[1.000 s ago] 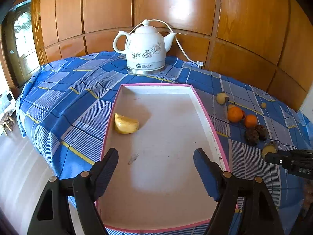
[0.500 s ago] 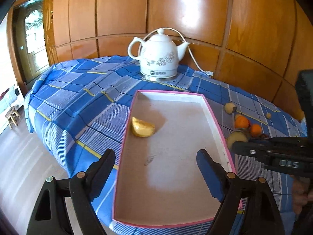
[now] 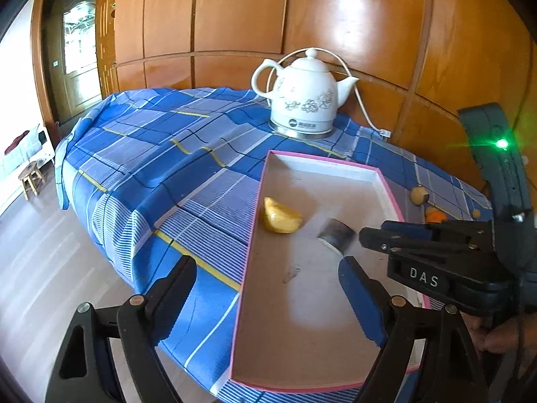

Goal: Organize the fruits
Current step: 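Carry the dark sliced cylinder into the tray with the right tool and release, then withdraw the right tool from the tray toward the remaining fruits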

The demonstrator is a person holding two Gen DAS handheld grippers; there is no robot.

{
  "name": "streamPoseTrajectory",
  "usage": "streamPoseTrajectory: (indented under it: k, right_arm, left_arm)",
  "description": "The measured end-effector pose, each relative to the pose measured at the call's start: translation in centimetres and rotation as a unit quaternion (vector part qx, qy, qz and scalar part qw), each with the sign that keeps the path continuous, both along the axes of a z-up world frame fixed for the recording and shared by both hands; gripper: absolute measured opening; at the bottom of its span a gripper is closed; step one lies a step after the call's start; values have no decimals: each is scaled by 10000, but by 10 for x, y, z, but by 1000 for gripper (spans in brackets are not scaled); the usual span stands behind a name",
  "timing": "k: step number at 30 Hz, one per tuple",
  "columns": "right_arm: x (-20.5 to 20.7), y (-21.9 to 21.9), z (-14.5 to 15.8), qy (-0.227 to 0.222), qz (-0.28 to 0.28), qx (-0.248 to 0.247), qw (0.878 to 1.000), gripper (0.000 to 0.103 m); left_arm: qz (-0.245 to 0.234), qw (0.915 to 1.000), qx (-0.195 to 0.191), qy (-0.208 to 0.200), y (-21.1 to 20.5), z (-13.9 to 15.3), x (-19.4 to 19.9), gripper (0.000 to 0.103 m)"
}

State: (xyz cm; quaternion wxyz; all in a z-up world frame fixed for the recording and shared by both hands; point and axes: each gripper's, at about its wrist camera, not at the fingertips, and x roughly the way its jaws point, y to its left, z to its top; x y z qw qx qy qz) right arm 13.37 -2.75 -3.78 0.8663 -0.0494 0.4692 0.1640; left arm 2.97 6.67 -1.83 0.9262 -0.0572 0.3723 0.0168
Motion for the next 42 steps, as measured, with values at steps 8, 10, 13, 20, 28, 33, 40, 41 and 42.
streamPoseTrajectory:
  k: [8,10,13,20,28,33,40,41,42]
  right_arm:
    - [-19,8,16,-614,-201,-386,9972,28]
    - [-22,8,19,-732,-273,-444,9959,28]
    - [-26,6,25,-898,-383,-513,9939,28]
    - [-30,-3,33,-1078,-617,-538,9908,28]
    - [-31,-9,36,-1140,-735,-544,9893,28]
    - [-33,-10,37,-1191,-755,-568,9884,28]
    - [-34,-10,41,-1287,-755,-594,9870,28]
    - [-35,-10,42,-1302,-750,-597,9868,28]
    - [-35,-10,43,-1308,-748,-592,9868,28]
  left_arm:
    - [90,10000,-11,43,4,-3,1,87]
    - [80,10000,-2,41,4,-2,1,87]
    - [64,10000,-1,41,3,-3,0,87]
    - [-1,10000,4,28,-2,-2,-2,87]
    - [-35,10000,-5,42,-4,-2,-3,87]
    - [-41,10000,5,47,-5,-2,-2,87]
    - [-80,9999,29,65,-10,-4,-2,87]
    - [-83,9999,31,70,-11,-4,-2,87]
    - [-87,9999,32,69,-11,-4,-2,87]
